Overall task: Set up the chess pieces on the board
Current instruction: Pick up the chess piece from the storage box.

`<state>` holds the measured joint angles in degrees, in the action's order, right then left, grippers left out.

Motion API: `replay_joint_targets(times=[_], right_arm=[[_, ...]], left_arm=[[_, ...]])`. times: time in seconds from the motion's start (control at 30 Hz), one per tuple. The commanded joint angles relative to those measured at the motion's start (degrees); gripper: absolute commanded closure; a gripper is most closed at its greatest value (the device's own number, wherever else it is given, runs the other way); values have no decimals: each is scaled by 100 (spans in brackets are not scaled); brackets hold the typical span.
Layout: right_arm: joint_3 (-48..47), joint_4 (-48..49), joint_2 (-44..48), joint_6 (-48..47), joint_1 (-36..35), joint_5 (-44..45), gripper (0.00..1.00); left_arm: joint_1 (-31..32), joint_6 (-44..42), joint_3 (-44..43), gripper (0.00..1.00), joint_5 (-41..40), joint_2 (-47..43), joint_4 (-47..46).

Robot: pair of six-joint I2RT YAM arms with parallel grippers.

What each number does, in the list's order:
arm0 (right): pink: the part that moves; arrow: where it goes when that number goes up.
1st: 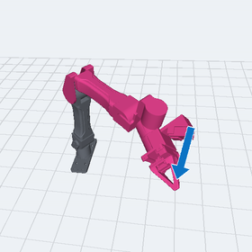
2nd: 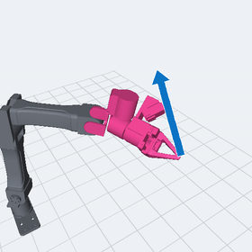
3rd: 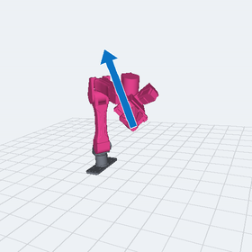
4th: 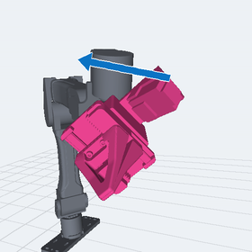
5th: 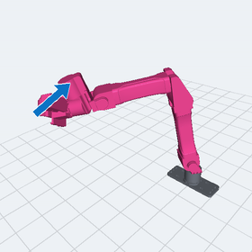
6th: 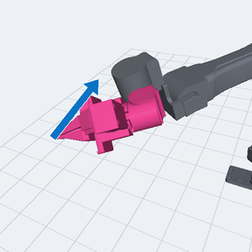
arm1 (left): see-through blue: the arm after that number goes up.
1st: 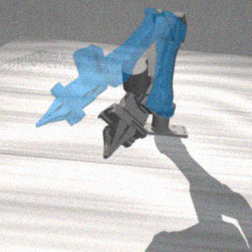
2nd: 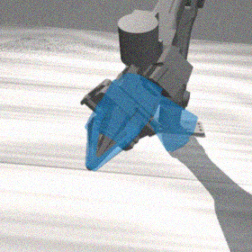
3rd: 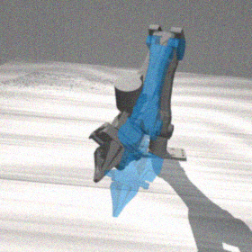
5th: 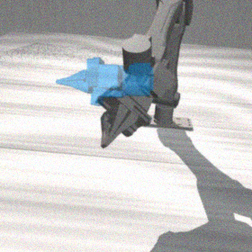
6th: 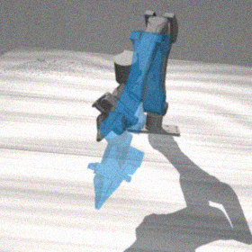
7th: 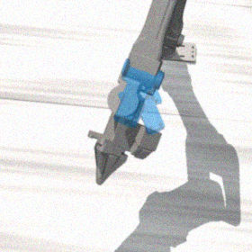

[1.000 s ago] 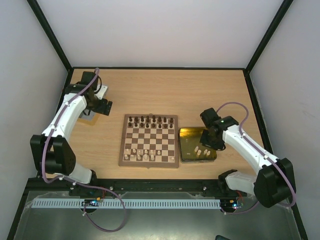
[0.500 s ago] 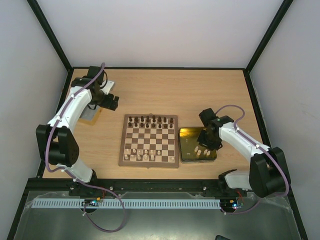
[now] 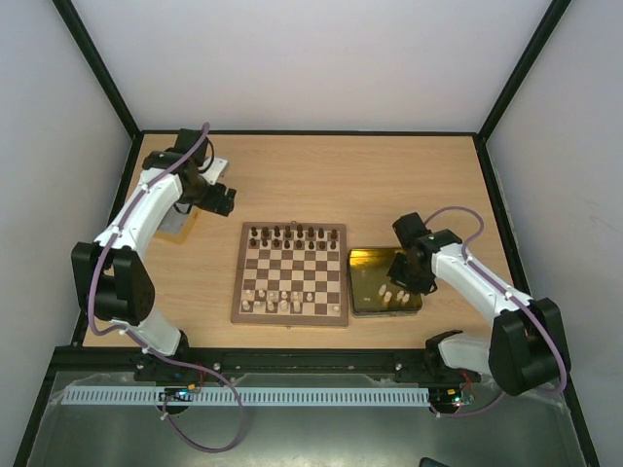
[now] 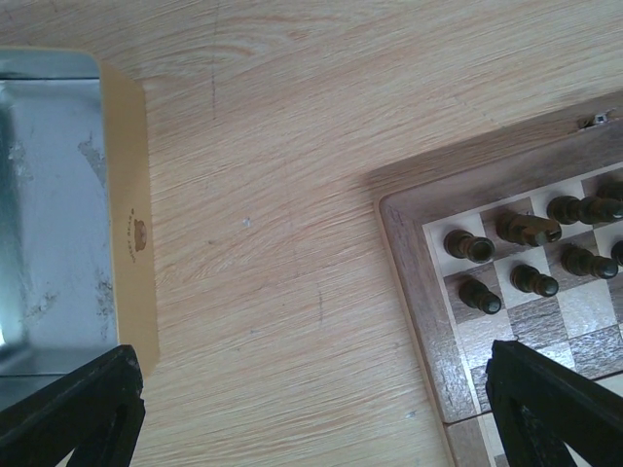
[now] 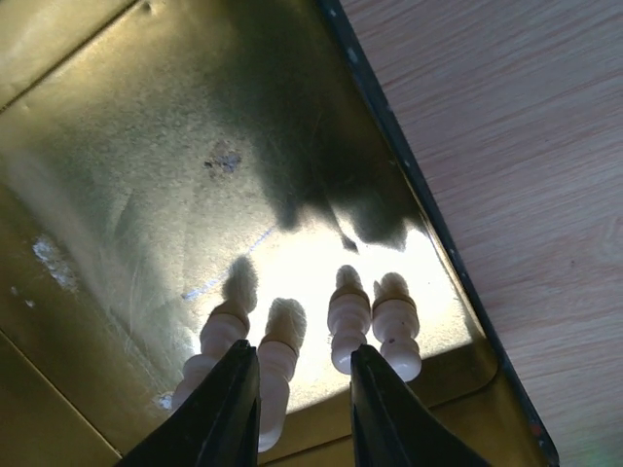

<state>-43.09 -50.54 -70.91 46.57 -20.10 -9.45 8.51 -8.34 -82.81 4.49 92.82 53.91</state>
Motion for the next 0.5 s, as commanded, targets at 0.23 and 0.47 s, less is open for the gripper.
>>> replay_joint_targets(times=[0.23,0.47], right_arm=[[401,-53,256,168,31,-13,75],[477,60,196,162,31,-32,76]], left_arm=[[158,68,2,4,78,-18,101],[186,69,26,5,53,-40,85]])
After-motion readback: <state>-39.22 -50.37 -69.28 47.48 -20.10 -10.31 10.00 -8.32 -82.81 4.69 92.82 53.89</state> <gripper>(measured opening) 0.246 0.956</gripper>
